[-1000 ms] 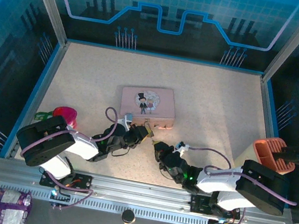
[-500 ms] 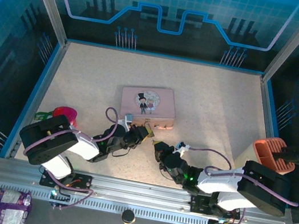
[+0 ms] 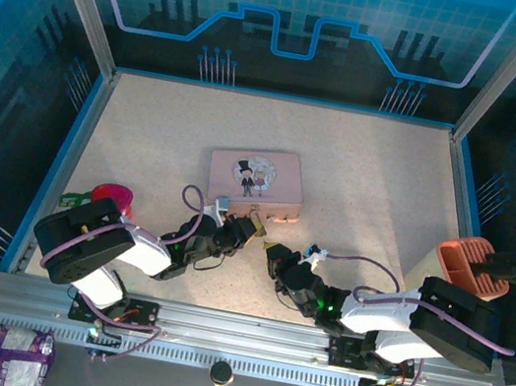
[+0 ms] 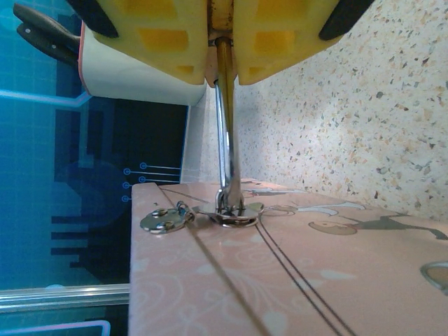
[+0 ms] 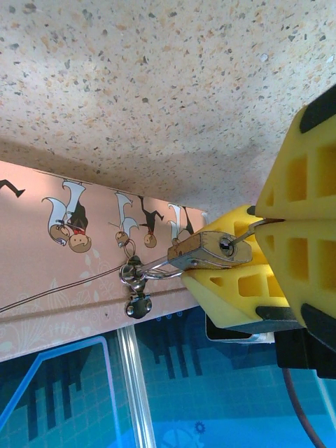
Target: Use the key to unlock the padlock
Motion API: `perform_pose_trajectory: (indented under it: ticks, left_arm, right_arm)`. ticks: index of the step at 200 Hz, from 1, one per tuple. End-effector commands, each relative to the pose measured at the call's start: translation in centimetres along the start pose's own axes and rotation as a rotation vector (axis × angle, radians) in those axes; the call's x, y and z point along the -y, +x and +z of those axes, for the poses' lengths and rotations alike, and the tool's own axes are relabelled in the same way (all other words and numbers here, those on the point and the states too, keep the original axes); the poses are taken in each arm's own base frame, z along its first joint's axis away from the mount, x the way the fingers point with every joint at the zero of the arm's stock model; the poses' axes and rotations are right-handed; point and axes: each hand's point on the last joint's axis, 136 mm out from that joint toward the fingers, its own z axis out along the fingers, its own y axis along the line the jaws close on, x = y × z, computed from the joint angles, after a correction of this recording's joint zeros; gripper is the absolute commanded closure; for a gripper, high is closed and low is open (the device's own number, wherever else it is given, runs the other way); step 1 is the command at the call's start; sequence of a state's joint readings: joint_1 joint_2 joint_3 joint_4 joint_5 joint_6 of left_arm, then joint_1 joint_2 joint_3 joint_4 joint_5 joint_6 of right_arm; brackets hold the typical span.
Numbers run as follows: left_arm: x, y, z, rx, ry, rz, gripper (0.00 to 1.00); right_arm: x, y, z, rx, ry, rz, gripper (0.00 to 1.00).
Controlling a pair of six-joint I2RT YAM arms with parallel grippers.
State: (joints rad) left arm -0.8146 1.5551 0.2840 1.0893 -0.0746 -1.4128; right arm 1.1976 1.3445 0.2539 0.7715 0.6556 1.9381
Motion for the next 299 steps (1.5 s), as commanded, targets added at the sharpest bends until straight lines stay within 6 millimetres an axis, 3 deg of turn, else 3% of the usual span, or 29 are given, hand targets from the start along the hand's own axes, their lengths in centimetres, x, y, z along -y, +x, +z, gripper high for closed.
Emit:
perform_pose_trajectory:
  ticks: [1, 121, 199, 299]
  left_arm:
    - [5.8, 0.2, -0.7, 0.005, 0.215, 0.036, 1.0]
    - [5.1, 0.3, -0.4, 0.003, 0.208, 0.023, 1.0]
    - [5.6, 0.7, -0.7, 0.007, 0.217, 0.035, 1.0]
    - [6.5, 1.3, -0.3, -0.011, 0.229, 0.045, 1.0]
  right_arm:
    - [-1.1, -0.5, 0.0, 0.039, -0.04, 0.017, 1.0]
    - [-1.4, -0.5, -0.3, 0.041, -0.052, 0.013, 1.0]
    - [-0.4, -1.4, -0.3, 0.073, -0.034, 0.02, 1.0]
    - [-1.1, -0.8, 0.4, 0.047, -0.06, 0.03, 1.0]
